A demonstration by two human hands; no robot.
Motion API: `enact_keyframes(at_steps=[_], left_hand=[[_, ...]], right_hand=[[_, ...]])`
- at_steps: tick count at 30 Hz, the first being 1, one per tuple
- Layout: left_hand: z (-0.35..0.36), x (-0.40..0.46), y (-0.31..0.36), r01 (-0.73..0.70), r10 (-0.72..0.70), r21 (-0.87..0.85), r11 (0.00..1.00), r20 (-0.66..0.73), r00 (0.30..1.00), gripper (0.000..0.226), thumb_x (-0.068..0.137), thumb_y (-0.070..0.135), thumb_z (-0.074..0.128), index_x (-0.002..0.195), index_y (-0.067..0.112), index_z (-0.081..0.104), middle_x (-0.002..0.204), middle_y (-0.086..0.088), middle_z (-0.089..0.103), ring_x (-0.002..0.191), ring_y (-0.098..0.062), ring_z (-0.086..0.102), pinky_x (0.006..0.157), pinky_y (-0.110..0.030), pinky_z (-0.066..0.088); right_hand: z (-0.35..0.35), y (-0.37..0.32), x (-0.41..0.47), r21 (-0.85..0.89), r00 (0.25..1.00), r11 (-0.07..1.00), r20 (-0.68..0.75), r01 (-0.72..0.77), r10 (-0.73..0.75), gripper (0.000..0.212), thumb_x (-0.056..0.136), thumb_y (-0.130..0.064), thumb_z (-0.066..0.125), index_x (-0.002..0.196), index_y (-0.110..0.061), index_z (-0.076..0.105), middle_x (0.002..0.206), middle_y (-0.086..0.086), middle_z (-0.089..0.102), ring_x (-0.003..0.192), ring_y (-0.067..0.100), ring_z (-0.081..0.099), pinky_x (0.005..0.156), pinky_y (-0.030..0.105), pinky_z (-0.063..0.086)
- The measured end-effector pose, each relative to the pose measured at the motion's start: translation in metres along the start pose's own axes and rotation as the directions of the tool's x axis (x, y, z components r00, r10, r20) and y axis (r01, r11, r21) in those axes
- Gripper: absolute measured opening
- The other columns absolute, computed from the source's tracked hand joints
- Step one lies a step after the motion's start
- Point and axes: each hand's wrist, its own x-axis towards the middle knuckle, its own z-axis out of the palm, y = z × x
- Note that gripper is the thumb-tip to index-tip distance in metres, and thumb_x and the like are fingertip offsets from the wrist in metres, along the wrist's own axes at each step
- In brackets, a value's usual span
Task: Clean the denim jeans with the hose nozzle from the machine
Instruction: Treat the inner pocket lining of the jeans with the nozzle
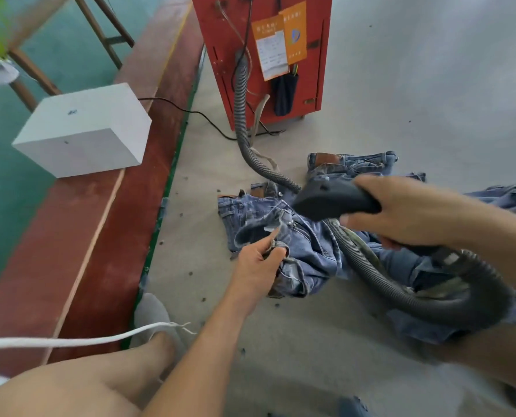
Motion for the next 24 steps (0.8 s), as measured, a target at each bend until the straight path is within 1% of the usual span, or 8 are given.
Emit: enact_keyframes(at_steps=[3,8,13,15,18,21,22,24], left_hand=[[0.006,-0.004,-0.001,-0.074,0.072,0.028,0.997,0.053,0.996,0.031,0.093,0.03,0.059,0.118,0.043,0.073,0.078,-0.007,0.066,0.071,-0.015,0.053,0.067,-0.034,0.047],[0.008,-0.008,-0.006,-0.127,0.127,0.164,0.978,0.013,0.992,0.044,0.1,0.008,0.06,0.138,0.028,0.064,0.073,0.021,0.06,0.063,0.001,0.048,0.062,-0.014,0.042],[0.007,-0.005,-0.002,-0.247,0.266,0.285,0.926,-0.03,0.963,0.042,0.095,-0.003,0.063,0.128,0.021,0.072,0.077,0.005,0.057,0.067,-0.007,0.047,0.065,-0.022,0.04],[0.008,-0.007,-0.001,-0.269,0.295,0.321,0.908,-0.034,0.955,0.038,0.095,-0.002,0.063,0.128,0.015,0.072,0.079,0.004,0.062,0.071,-0.006,0.052,0.069,-0.021,0.043],[0.007,-0.011,0.002,-0.129,0.155,0.272,0.954,-0.077,0.985,0.038,0.102,0.014,0.059,0.139,0.022,0.065,0.1,0.003,0.076,0.088,-0.007,0.065,0.09,-0.027,0.055],[-0.006,-0.003,0.002,-0.001,0.082,0.49,0.872,-0.145,0.986,0.028,0.105,0.03,0.052,0.123,0.027,0.072,0.097,0.005,0.076,0.104,-0.021,0.065,0.116,-0.05,0.035],[-0.012,-0.001,0.0,0.036,0.05,0.482,0.876,-0.165,0.985,0.025,0.105,0.03,0.05,0.114,0.026,0.073,0.093,0.007,0.074,0.103,-0.022,0.063,0.118,-0.047,0.033],[-0.018,-0.001,-0.003,0.101,-0.068,0.191,0.976,-0.171,0.983,0.022,0.105,0.02,0.051,0.101,0.024,0.073,0.09,0.004,0.075,0.098,-0.022,0.065,0.097,-0.033,0.05]], right_hand=[[0.017,-0.001,0.011,0.128,0.991,0.99,0.123,-0.063,0.048,0.014,0.098,-0.033,0.069,0.102,-0.025,0.059,0.056,-0.004,0.066,0.046,0.014,0.061,0.047,0.023,0.053],[0.016,0.007,0.03,0.473,0.973,0.855,0.029,-0.214,0.228,0.02,0.099,-0.025,0.07,0.1,-0.01,0.058,0.066,0.009,0.061,0.05,0.022,0.057,0.052,0.035,0.055],[0.017,0.013,0.019,0.392,0.937,0.871,0.295,-0.297,0.187,0.029,0.094,-0.032,0.077,0.102,-0.009,0.061,0.069,0.007,0.064,0.055,0.024,0.062,0.055,0.033,0.057],[0.024,0.011,0.026,0.415,0.939,0.848,0.24,-0.328,0.246,0.026,0.095,-0.027,0.076,0.102,-0.007,0.061,0.063,0.007,0.063,0.052,0.023,0.06,0.053,0.033,0.056],[0.024,0.018,0.039,0.474,0.929,0.812,0.037,-0.341,0.369,0.024,0.097,-0.018,0.07,0.105,0.001,0.059,0.06,0.011,0.061,0.048,0.025,0.058,0.052,0.034,0.056],[0.009,0.033,0.036,0.378,0.942,0.874,-0.019,-0.305,0.336,0.023,0.097,-0.021,0.07,0.101,-0.002,0.058,0.067,0.013,0.064,0.05,0.025,0.06,0.051,0.034,0.056],[0.004,0.037,0.033,0.301,0.955,0.911,-0.007,-0.281,0.297,0.021,0.097,-0.023,0.071,0.1,-0.007,0.059,0.065,0.009,0.065,0.049,0.023,0.062,0.05,0.033,0.056],[0.002,0.04,0.027,0.088,0.974,0.97,0.038,-0.225,0.222,0.016,0.094,-0.026,0.072,0.098,-0.016,0.06,0.056,0.003,0.066,0.045,0.02,0.064,0.047,0.032,0.056]])
